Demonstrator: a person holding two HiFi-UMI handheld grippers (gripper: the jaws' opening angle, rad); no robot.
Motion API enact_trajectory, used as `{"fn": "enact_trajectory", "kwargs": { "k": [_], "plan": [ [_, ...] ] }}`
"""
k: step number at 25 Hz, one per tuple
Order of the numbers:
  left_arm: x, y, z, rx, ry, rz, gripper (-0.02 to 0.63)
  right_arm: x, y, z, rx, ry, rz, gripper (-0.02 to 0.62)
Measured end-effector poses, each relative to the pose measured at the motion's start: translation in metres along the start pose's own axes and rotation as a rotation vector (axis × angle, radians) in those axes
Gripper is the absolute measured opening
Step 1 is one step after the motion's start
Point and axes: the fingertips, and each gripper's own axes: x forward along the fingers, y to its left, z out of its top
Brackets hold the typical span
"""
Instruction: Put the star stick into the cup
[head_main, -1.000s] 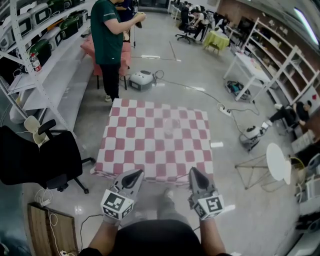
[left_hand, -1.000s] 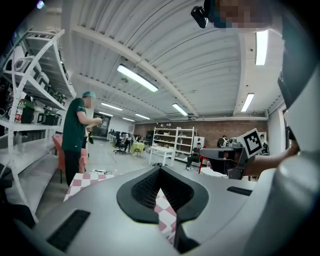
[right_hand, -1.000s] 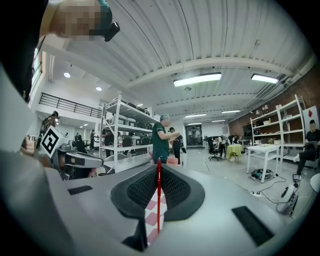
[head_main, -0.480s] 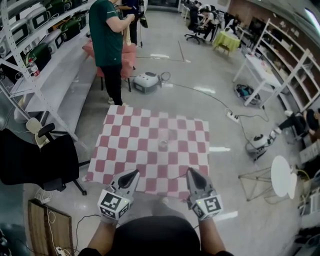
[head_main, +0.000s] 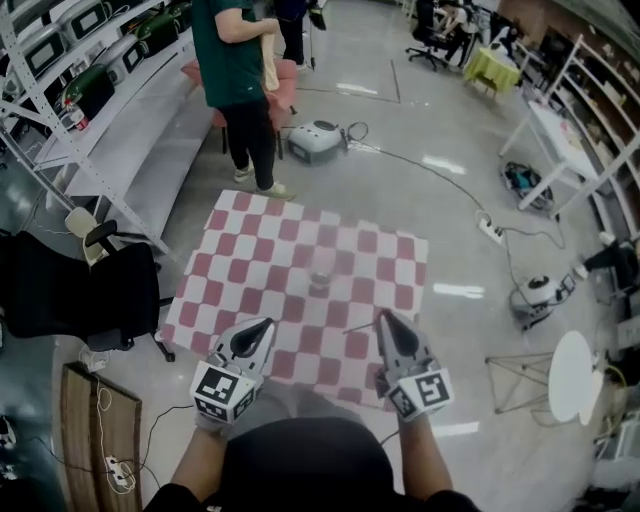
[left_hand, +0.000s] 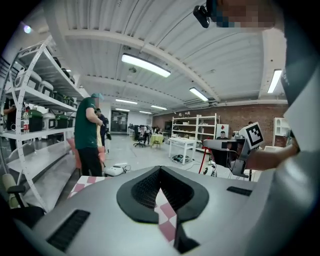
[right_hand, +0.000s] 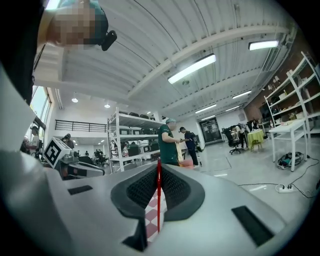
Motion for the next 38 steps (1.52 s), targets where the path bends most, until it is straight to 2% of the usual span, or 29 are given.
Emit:
{"fn": "enact_trajectory", "kwargs": {
  "k": [7, 24, 32, 38],
  "plan": [
    [0.020, 0.004, 0.000, -0.021, 0.026, 0.026, 0.041, 0.020, -0.032, 0.006, 0.026, -0.011, 0.008, 0.026],
    [0.047, 0.065, -0.024, -0.071, 0.110, -0.066, 0.041, 0.127, -0.043, 0.017, 0.057, -0.030, -0.022, 0.026],
    [0.060, 0.092, -0.042, -0.067, 0.160, -0.079, 0.041, 0.182, -0.052, -0.022, 0.107, 0.022, -0.024, 0.026],
    [0.063, 0.108, -0.055, -0.092, 0.191, -0.054, 0.041, 0.204, -0.063, -0.058, 0.150, 0.072, -0.032, 0.026]
  ]
}}
